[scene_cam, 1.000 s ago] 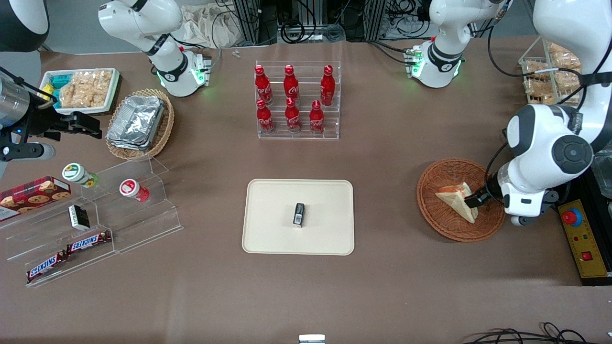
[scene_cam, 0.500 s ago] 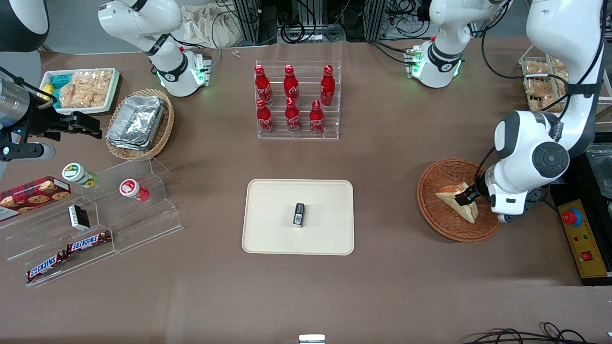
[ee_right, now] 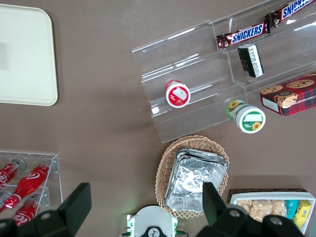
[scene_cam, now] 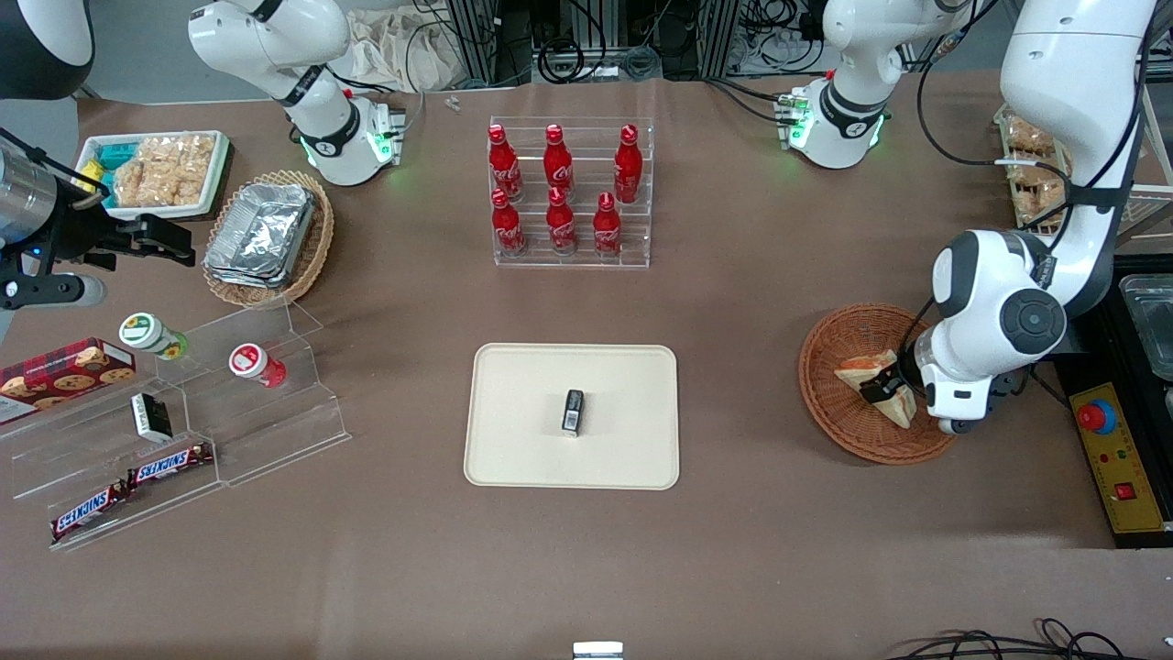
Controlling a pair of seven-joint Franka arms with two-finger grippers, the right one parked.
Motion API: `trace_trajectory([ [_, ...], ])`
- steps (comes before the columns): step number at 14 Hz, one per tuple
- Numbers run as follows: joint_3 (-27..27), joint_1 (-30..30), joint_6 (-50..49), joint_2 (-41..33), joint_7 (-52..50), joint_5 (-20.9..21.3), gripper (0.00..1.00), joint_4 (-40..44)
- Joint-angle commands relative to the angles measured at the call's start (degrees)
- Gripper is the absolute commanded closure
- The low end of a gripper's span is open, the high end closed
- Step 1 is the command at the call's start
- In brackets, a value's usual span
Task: Place sandwich from basket to tray
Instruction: 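Lower the left gripper and close it on the wrapped sandwich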
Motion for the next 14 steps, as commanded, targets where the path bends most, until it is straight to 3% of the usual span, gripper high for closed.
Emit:
trace_trajectory([
  [1,0.2,-1.6,1.8,1.2,-4.6,1.3,0.03,-0.1],
  [3,0.3,-2.3,2.8,2.1,-6.1,1.5,0.27,0.2],
  [6,0.3,-2.3,3.0,2.2,-8.1,4.3,0.85,0.1],
  [7,0.2,-2.3,3.0,2.1,-8.1,5.0,1.0,0.0],
  [11,0.2,-2.3,2.1,0.9,-7.8,6.3,1.0,0.2],
  [14,-0.1,-2.2,-7.1,-1.8,-6.9,6.2,1.0,5.5],
])
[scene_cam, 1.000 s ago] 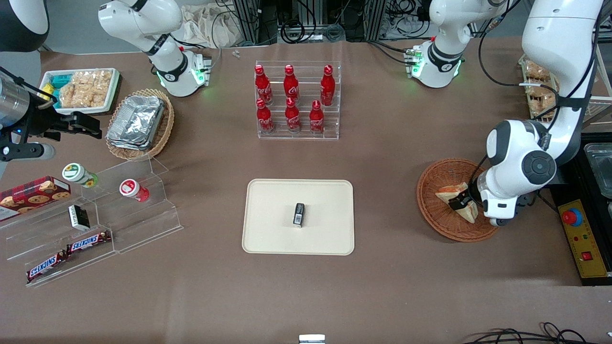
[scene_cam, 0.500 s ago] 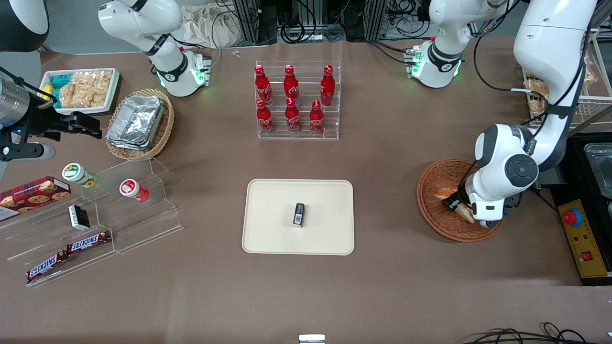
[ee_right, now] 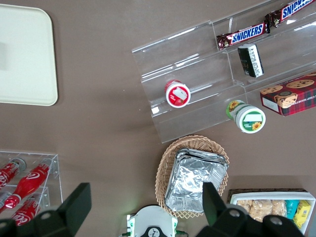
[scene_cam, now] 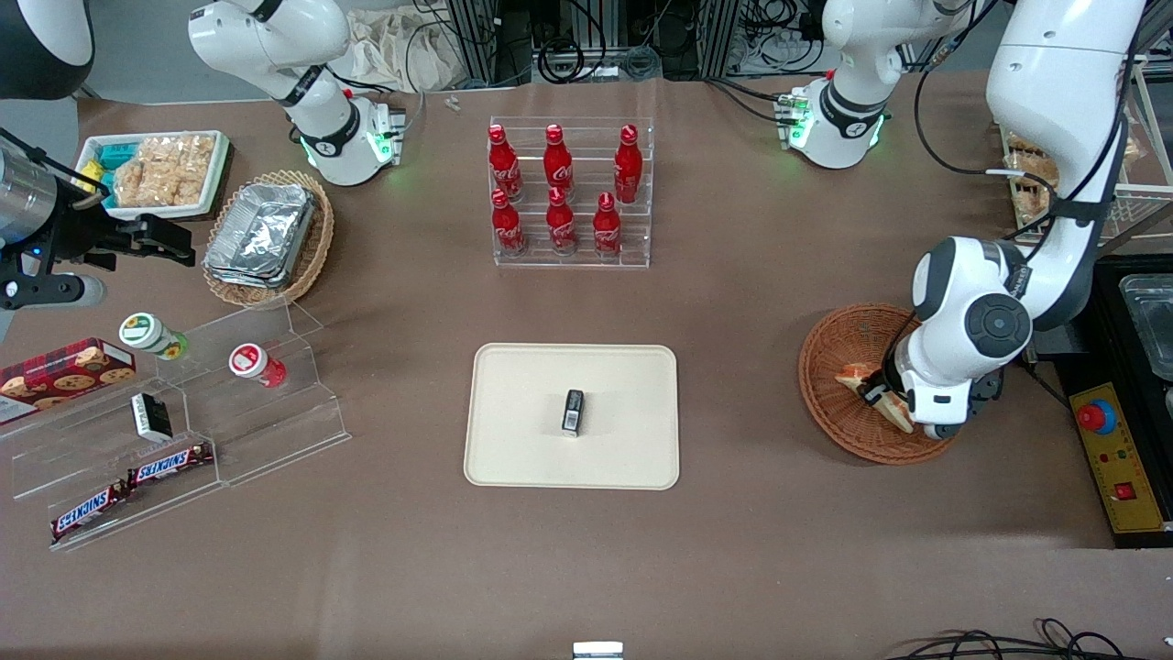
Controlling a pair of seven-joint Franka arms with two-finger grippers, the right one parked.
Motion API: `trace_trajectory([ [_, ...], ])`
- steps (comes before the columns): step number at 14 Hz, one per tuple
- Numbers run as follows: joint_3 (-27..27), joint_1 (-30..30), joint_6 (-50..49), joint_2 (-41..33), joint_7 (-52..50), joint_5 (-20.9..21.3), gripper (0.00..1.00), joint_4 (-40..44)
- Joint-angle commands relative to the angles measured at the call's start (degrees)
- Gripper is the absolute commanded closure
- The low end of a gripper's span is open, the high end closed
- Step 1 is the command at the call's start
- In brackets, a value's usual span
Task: Place sandwich from basket to tray
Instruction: 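Lift the sandwich out of the basket with the left gripper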
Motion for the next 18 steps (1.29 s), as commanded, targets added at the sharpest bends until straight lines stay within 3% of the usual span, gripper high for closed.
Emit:
trace_trajectory([
  [1,-0.2,-0.3,-11.2,-2.5,-0.9,1.1,1.0,7.5],
  [5,-3.5,-0.3,-23.3,-2.2,-1.1,0.3,1.0,19.5],
  [8,-9.7,-0.3,-30.2,-2.1,-1.6,-0.5,1.0,26.9],
  [11,-14.9,-1.6,-29.8,-0.8,-1.4,-2.0,1.0,28.2],
  [13,-15.2,-5.6,-27.4,1.6,-0.9,-1.1,1.0,28.6],
  [14,-15.2,-7.7,-25.3,3.3,-0.8,-0.2,0.97,28.7],
  [16,-15.2,-11.5,-19.6,7.1,-0.8,5.6,0.93,29.9],
  [18,-15.2,-14.6,-15.4,12.1,-0.7,7.2,0.93,32.2],
])
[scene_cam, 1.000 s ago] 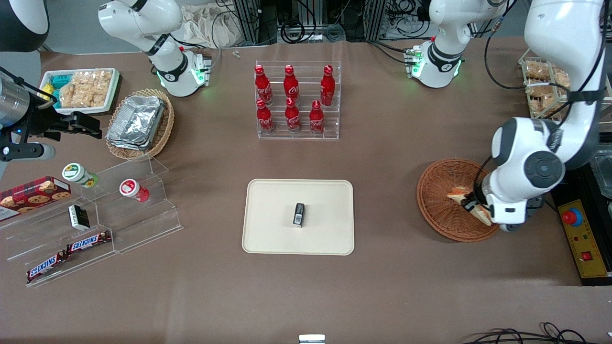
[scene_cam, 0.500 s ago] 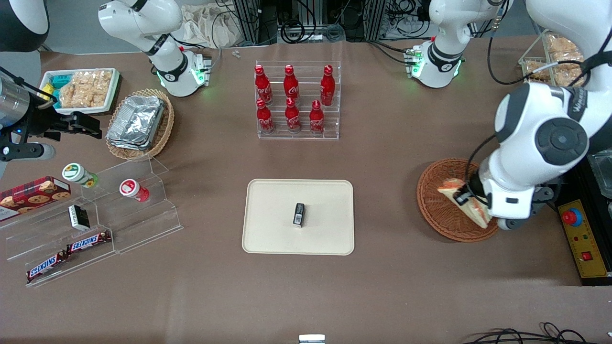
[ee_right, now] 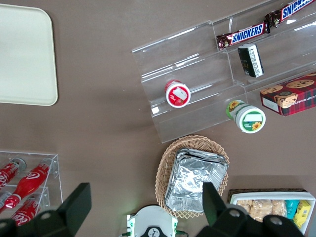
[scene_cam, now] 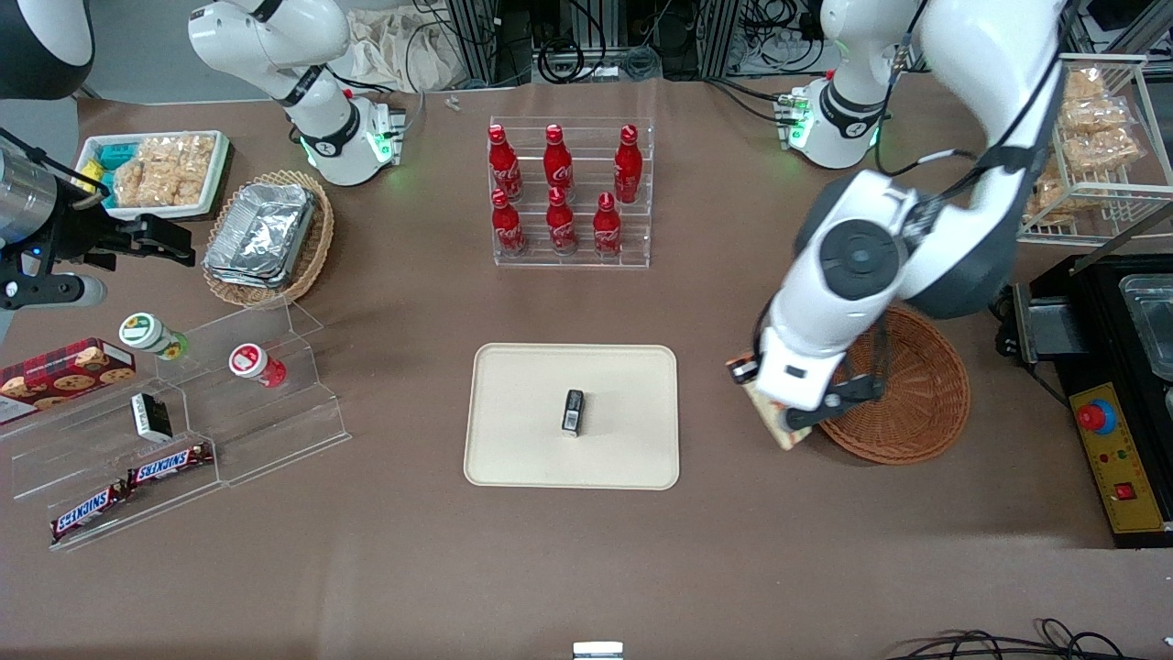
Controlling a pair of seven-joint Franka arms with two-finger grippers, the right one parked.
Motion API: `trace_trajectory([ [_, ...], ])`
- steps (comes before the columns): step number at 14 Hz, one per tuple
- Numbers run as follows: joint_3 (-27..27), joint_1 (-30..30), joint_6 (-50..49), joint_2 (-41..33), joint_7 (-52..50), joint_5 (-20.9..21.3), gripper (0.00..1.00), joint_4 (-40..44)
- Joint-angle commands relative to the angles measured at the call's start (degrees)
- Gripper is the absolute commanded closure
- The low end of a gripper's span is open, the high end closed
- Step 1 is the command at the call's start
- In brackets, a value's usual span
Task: Place sandwich from basket to tray
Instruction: 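Carry the sandwich over the cream tray beside the black box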
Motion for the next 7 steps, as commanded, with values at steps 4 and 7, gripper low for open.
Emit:
trace_trajectory([
  [4,0.2,-7.4,8.0,12.2,5.4,3.0,0.94,7.2],
  [7,0.3,-9.3,12.8,16.4,8.6,3.1,0.94,7.2],
])
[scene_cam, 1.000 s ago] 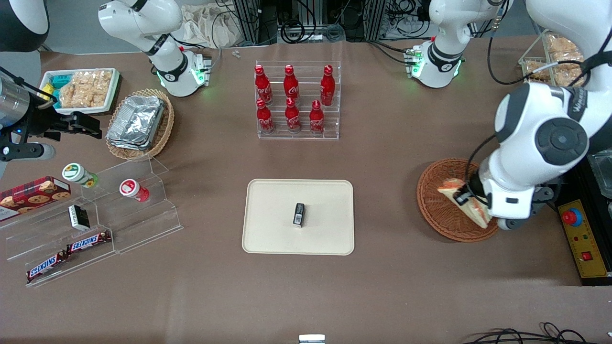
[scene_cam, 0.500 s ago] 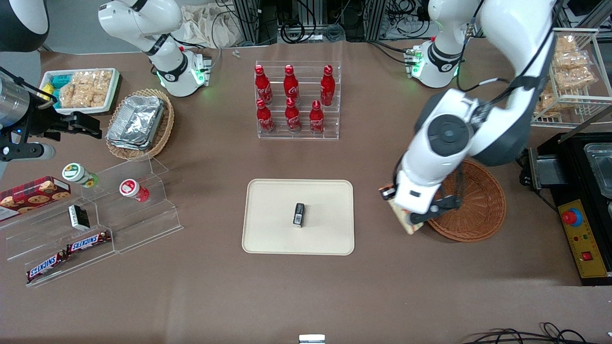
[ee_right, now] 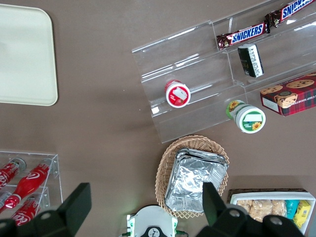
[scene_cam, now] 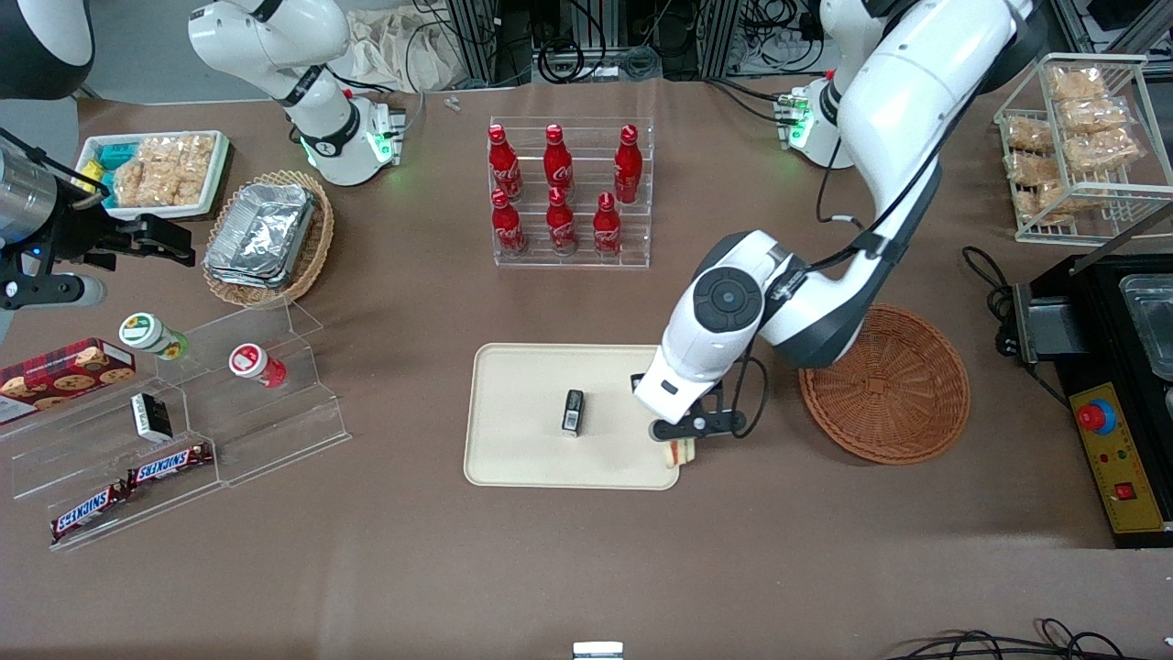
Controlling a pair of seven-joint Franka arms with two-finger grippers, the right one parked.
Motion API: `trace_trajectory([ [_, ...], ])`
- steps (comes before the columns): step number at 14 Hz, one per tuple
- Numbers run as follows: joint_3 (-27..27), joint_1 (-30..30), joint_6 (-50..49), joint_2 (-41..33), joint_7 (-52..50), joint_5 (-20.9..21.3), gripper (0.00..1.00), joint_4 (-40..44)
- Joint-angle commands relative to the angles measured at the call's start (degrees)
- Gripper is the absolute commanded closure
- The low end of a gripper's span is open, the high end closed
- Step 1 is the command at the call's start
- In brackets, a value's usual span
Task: Place sandwich from basket to tray
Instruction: 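Carry the sandwich over the cream tray beside the black box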
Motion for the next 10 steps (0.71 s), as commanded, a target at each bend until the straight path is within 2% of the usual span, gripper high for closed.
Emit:
trace_trajectory([
  [1,0.3,-1.9,1.7,4.4,2.4,2.0,0.92,2.8],
  [3,0.3,-2.1,2.2,6.0,5.2,3.0,0.85,2.8],
  [5,0.3,-2.4,2.6,7.7,6.2,3.2,0.83,2.8],
  [6,0.3,-2.4,2.8,7.9,7.0,3.2,0.78,2.8],
  [7,0.3,-2.4,3.0,8.0,7.0,3.1,0.64,2.8],
  [9,0.3,-2.4,3.3,8.4,6.7,3.1,0.0,3.4],
  [10,0.3,-2.4,3.3,8.3,7.0,3.2,0.0,3.4],
])
